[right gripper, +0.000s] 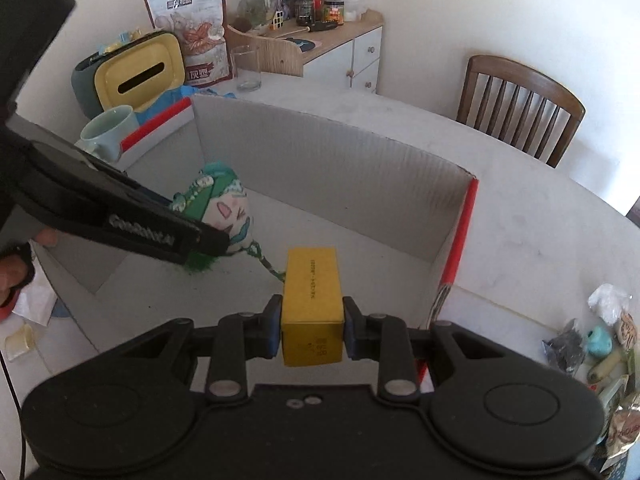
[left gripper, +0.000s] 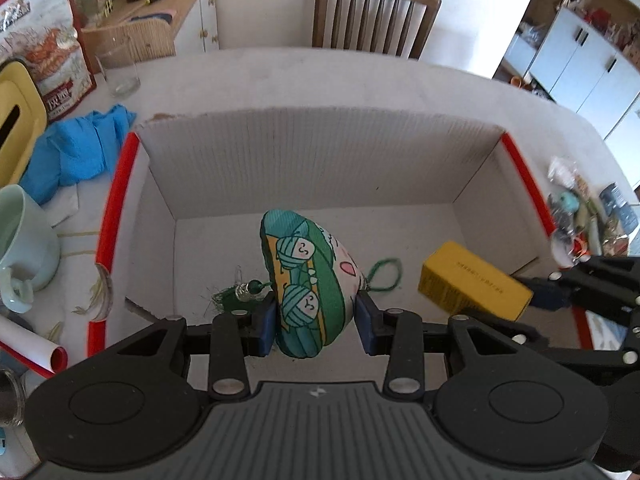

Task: Organize objects
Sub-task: 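Carry pouch and yellow box into the red cardboard box with both tools, then open both tools to release pouch and yellow box inside the box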

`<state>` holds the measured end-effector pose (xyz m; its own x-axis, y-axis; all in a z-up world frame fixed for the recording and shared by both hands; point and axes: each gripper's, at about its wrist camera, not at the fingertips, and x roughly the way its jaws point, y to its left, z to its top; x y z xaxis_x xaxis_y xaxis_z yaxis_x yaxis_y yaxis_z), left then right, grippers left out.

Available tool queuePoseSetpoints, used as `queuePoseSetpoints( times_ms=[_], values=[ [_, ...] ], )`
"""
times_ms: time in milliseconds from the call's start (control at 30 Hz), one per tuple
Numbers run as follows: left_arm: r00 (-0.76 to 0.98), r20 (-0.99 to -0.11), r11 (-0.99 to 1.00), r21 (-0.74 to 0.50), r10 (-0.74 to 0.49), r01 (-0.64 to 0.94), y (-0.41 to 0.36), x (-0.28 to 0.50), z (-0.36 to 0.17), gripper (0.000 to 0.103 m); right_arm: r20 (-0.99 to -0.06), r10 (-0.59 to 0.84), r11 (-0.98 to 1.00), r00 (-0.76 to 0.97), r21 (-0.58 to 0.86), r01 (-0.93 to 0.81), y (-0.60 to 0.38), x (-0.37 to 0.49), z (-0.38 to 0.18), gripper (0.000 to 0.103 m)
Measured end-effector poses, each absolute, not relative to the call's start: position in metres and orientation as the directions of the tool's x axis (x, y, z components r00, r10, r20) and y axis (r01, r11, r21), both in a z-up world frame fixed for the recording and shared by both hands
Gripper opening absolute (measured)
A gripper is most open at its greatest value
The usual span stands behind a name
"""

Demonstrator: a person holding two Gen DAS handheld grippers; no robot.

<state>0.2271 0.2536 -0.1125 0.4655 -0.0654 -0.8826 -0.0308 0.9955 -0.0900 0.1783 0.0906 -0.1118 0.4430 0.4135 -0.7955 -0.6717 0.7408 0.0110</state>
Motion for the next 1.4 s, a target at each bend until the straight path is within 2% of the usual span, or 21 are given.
queuePoseSetpoints(
  times_ms=[467, 833, 933, 1000, 1033, 1400],
  values=[
    [0.373, -0.928, 1.000, -0.026, -0.027, 0.007, 0.259, 0.241, -0.133, 0.040, -0.841, 0.368, 0.674, 0.397, -0.053, -0.737, 0.129, 0.175, -0.123, 0.028],
    [0.330, -0.944, 0.999, -0.026, -0.033, 0.025, 0.258, 0.242, -0.141, 0.044, -0.885, 0.333, 0.700, 0.324, 0.003, -0.714, 0.132, 0.186, -0.136, 0.029],
    [0.332, -0.943, 1.000, -0.010, -0.017, 0.023, 0.257, 0.243, -0.141, 0.051, -0.890, 0.327, 0.698, 0.317, 0.001, -0.716, 0.133, 0.187, -0.136, 0.031],
    [0.337, -0.941, 1.000, 0.000, -0.008, 0.025, 0.256, 0.242, -0.139, 0.062, -0.892, 0.320, 0.698, 0.319, -0.006, -0.716, 0.133, 0.185, -0.136, 0.035],
    [0.343, -0.939, 1.000, 0.006, -0.003, 0.025, 0.256, 0.241, -0.138, 0.063, -0.892, 0.317, 0.699, 0.322, -0.009, -0.715, 0.129, 0.183, -0.136, 0.037],
    [0.405, -0.914, 1.000, 0.009, 0.001, 0.019, 0.253, 0.223, -0.113, 0.064, -0.854, 0.402, 0.710, 0.331, 0.063, -0.701, 0.106, 0.174, -0.115, 0.041]
  ],
)
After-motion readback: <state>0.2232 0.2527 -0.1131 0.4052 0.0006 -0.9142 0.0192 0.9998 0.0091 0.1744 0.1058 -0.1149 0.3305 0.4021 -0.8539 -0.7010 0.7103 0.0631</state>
